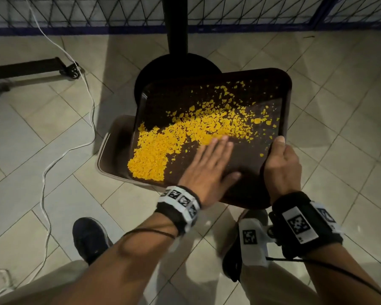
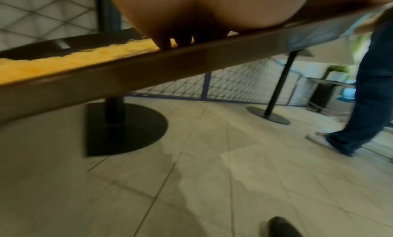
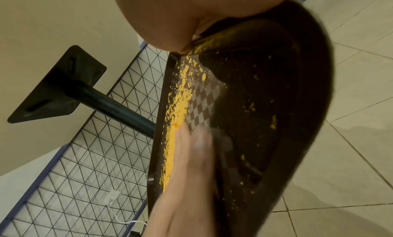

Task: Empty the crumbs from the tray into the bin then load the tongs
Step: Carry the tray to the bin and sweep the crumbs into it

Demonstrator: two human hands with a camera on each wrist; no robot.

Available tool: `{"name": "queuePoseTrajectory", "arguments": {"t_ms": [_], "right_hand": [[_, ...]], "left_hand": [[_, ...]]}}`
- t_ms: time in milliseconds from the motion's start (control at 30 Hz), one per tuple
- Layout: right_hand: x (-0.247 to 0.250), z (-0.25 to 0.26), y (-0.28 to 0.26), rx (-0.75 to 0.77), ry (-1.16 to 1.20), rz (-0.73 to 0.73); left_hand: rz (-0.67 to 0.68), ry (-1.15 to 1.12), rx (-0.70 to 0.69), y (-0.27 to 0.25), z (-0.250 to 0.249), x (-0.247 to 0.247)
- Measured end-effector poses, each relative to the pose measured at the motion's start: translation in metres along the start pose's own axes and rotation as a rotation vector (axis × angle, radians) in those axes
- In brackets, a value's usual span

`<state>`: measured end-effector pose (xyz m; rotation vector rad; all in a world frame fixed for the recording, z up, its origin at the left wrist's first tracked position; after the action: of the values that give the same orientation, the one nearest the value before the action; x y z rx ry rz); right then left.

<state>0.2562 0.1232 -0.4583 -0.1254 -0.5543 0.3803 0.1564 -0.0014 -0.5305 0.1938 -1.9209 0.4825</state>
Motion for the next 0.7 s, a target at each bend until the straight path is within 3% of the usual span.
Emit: {"name": "queuePoseTrajectory", "arguments": {"t_ms": [133, 233, 300, 500, 567, 700], "right_hand": [[0.002, -0.002, 0.0, -0.003, 0.023, 0.009], [0.001, 0.0, -0.001, -0.008, 0.038, 0.01], [-0.002, 0.0, -0.001, -0.009, 0.039, 0.012], [-0.003, -0.002, 0.0, -0.014, -0.001, -0.008], [-0.001, -0.001, -0.001, -0.02, -0.007, -0.014], [-0.001, 0.0, -0.001, -0.004, 0.014, -0.012]], "left_hand": [[0.078, -0.089, 0.287, -0.025, 0.08, -0.013], [-0.014, -0.138, 0.378, -0.042, 0.093, -0.003], [-0.078, -0.099, 0.281, -0.042, 0.065, 0.008], [-0.072, 0.023, -0.348, -0.026, -0.072, -0.008], [-0.055, 0.071, -0.395, -0.015, -0.083, -0.01], [-0.049, 0.194, -0.236, 0.012, -0.065, 0.009]]}}
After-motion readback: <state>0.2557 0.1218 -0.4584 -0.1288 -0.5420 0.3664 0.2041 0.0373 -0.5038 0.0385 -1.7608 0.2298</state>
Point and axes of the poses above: each hand's wrist, its own y-axis towards the middle knuckle, its own x-axis out of the back of the hand, z = x × y, the point moved 8 cm from there along y, towards the middle knuckle, and after that the axes turned 1 degree about y, right-handed, at the moved point
